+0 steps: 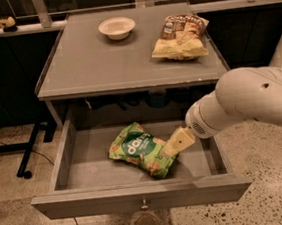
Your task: Pick green rice chip bag from top drawer and place on counter
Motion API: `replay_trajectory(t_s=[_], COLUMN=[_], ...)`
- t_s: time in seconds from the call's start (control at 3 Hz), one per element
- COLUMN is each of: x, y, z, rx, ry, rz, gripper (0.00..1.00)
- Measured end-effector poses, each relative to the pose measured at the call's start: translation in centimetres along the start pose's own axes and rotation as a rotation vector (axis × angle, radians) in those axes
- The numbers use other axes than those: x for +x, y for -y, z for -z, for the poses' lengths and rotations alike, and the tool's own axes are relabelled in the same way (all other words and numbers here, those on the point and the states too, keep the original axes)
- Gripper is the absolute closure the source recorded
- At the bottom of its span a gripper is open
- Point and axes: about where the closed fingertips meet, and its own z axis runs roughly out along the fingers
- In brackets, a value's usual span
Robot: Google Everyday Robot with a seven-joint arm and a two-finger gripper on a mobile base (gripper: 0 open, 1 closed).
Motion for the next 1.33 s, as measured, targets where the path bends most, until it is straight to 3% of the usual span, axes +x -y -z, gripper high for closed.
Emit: replay_trajectory(t_s=[0.67,1.33], x=[-0.2,-1.0], y=[-1.4,-2.4], z=[-4.6,-6.6], rx=[-0.052,-0.096], ry=[0.005,-0.014], rz=[-0.034,0.008], gripper=[0.00,0.00])
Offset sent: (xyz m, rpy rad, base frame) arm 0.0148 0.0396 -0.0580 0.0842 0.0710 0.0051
